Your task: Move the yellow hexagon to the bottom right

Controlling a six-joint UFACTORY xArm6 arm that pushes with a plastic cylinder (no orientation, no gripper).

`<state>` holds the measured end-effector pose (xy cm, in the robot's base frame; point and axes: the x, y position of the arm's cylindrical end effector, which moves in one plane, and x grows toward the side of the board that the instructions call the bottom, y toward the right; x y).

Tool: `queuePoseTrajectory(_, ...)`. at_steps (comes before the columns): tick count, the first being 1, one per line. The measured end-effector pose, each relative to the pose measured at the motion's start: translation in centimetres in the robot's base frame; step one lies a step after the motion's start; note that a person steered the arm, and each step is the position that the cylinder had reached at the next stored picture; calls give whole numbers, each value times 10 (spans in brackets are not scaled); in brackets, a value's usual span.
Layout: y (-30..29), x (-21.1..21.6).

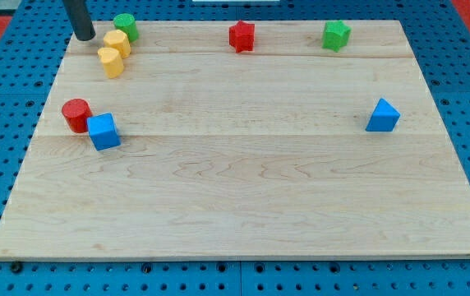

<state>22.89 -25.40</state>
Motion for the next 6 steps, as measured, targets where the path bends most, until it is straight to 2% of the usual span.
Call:
queuePoseTrajectory(2, 11, 0)
queuePoseTrajectory(5, 73, 8)
queuePoseTrajectory(6, 63, 52)
